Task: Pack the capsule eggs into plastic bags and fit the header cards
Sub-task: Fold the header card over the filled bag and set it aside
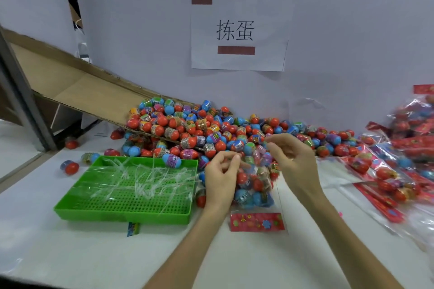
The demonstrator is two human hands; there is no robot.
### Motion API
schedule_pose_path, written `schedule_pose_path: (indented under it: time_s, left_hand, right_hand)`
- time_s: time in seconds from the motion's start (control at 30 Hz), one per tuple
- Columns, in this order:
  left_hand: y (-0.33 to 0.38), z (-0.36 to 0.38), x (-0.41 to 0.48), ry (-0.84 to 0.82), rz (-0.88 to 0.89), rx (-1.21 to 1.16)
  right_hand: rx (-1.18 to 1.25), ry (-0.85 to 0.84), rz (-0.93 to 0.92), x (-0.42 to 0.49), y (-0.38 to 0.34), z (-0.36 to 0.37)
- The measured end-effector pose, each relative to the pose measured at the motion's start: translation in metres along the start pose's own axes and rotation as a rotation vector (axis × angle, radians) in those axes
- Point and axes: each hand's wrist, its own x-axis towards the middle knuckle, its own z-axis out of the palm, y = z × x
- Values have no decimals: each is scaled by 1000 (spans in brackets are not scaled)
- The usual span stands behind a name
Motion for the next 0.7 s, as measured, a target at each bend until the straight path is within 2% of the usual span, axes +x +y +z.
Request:
schedule_pose_path:
  time_s: [0.07, 0.13, 0.2, 0.33, 0.43, 0.7]
  left_hand:
    - [0, -1, 2, 4, -11, -20]
    - [1, -2, 3, 18, -28, -54]
    - [2, -2, 2, 31, -39, -78]
    - [4, -3, 4, 76, -52, -132]
    - [5, -3, 5, 88, -76, -178]
    - [5, -5, 7, 124, -113, -276]
  right_hand:
    - [55, 35, 178, 2, 15, -11]
    - [114, -75, 359, 1, 25, -18]
    - [168, -202, 418, -3, 25, -12]
    - [257, -279, 514, -3, 24, -8]
    - [282, -324, 513, -5, 23, -10]
    - [341, -199, 461, -3, 16, -11]
